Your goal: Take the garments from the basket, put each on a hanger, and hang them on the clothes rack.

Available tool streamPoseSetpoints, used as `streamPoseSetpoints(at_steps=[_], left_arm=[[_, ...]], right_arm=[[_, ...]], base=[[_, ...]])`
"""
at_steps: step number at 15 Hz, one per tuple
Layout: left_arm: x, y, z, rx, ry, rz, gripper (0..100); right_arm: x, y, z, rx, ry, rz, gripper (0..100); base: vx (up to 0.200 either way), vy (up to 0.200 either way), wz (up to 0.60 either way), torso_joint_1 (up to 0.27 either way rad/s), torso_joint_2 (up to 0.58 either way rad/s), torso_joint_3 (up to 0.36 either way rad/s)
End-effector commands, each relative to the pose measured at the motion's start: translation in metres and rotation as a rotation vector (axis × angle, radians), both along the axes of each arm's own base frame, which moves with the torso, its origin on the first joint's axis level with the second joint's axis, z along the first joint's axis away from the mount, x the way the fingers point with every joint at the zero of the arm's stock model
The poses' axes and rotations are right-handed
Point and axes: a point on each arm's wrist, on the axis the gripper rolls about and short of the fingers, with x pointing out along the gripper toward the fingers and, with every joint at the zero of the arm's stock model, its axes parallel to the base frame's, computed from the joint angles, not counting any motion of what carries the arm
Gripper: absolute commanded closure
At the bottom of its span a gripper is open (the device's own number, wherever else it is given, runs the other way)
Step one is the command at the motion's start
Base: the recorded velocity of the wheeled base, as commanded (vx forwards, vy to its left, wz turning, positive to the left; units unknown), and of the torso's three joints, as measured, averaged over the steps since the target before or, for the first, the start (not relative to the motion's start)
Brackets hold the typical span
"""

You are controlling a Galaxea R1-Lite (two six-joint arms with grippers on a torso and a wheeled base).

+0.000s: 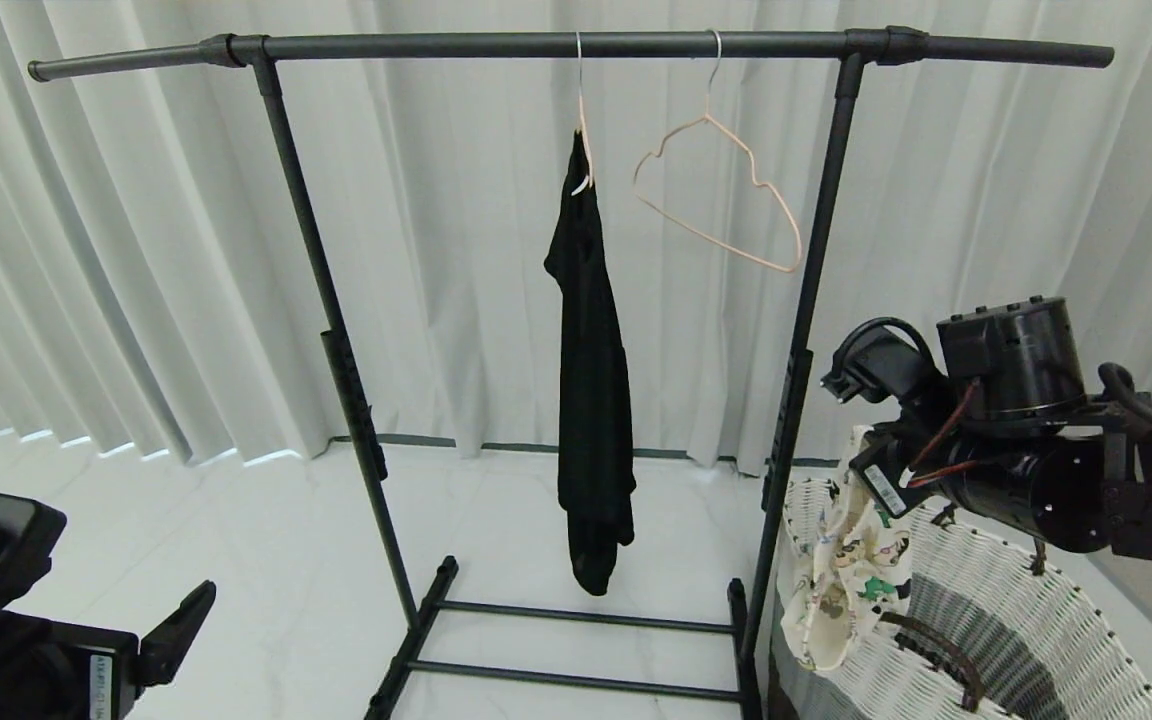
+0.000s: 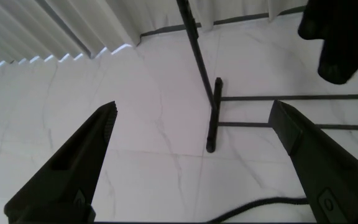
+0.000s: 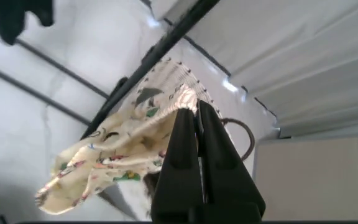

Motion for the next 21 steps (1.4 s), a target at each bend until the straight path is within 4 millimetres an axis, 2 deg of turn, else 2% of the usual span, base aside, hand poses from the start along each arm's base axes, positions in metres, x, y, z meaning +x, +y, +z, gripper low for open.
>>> streamPoseSetpoints(at_steps=[1,2,5,7,10,13,17,19,21], left_arm=[[-0.002,-0.003,0.002,-0.011,-0.015,-0.028,0],[-0.004,-0.005,0.002,-0.037,-0.023,-0.058,0],[-0.01,-0.026,0.021,-0.344,-0.069,-0.374,0],[-0.01,-0.041,0.028,-0.434,-0.032,-0.551,0],[0.0,-0.076,0.034,-0.49,0.073,-0.725,0],[0.032,-0.106,0.043,-0.495,0.124,-0.735,0],[0.071,-0.137,0.03,-0.466,0.216,-0.709,0],[0.079,-0.15,0.029,-0.461,0.225,-0.723,0],[0.075,-0.159,0.033,-0.483,0.23,-0.752,0]], right_arm=[[-0.002,0.008,0.015,0.027,-0.034,0.027,100],[-0.003,0.011,0.017,0.03,-0.036,0.038,100],[-0.015,0.04,0.031,0.107,-0.046,0.113,100],[-0.024,0.061,0.049,0.185,-0.049,0.16,100],[-0.034,0.092,0.069,0.28,-0.044,0.247,100],[-0.042,0.114,0.088,0.317,-0.055,0.32,100],[-0.052,0.127,0.098,0.34,-0.066,0.367,100],[-0.054,0.13,0.096,0.337,-0.059,0.377,100],[-0.056,0.135,0.094,0.335,-0.054,0.39,100]], base=[[0.0,0.0,0.0,0.0,0.0,0.0],[0.0,0.0,0.0,0.0,0.0,0.0],[0.0,0.0,0.0,0.0,0.0,0.0],[0.0,0.0,0.0,0.0,0.0,0.0],[0.0,0.0,0.0,0.0,0.0,0.0],[0.0,0.0,0.0,0.0,0.0,0.0],[0.0,0.0,0.0,0.0,0.0,0.0],[0.0,0.0,0.0,0.0,0.0,0.0],[0.0,0.0,0.0,0.0,0.0,0.0]])
